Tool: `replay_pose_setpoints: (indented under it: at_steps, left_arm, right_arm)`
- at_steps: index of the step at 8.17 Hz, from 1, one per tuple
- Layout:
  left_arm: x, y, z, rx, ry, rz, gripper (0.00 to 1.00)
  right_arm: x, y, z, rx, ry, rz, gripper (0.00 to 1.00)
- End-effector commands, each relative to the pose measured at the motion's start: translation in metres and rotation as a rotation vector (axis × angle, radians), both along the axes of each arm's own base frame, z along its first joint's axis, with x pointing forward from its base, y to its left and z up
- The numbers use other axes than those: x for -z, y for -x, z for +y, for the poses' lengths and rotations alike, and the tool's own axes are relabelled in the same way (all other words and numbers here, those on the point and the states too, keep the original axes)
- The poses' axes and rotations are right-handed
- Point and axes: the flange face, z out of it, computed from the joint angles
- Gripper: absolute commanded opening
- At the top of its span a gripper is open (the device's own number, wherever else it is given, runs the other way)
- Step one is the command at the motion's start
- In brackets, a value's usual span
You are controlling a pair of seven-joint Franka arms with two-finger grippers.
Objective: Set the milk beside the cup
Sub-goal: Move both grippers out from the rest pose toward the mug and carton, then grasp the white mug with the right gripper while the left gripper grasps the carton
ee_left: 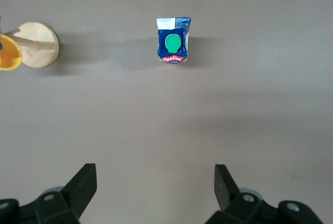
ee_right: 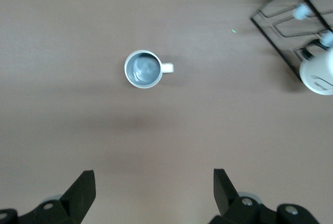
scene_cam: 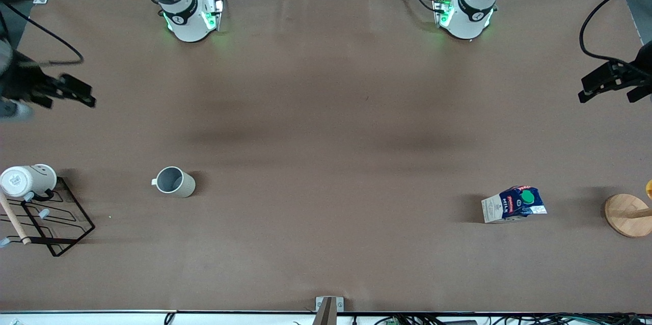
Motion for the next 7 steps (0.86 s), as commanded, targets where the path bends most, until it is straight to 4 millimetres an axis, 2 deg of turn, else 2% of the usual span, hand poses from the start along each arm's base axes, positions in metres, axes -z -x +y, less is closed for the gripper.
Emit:
replay_pose_setpoints:
  at_steps: [1,2,3,4,6,7]
  left_arm:
    - [0.043,-0.032,0.005,-0.017,0.005,0.041,1.00]
    - [0.063,-0.050,0.008,-0.021,0.001,0.008,1.00]
    - [0.092,-0.068,0.007,-0.022,0.004,0.006,1.00]
    - [0.116,-0.083,0.010,-0.031,0.009,-0.008,1.00]
    - [0.173,-0.114,0.014,-0.041,0.011,-0.056,1.00]
    - [0.193,-0.124,0.014,-0.050,0.026,-0.080,1.00]
  right_arm:
    - [0.083,-0.034,0.011,0.009,-0.032,0.006,1.00]
    - [0.120,-0.049,0.020,-0.001,-0.029,0.005,1.00]
    - [0.158,-0.063,0.035,-0.020,-0.025,-0.001,1.00]
    - [0.184,-0.070,0.049,-0.034,-0.020,-0.003,1.00]
    - [0.213,-0.068,0.050,-0.024,-0.018,-0.044,1.00]
    - [0.233,-0.065,0.051,-0.021,-0.020,-0.077,1.00]
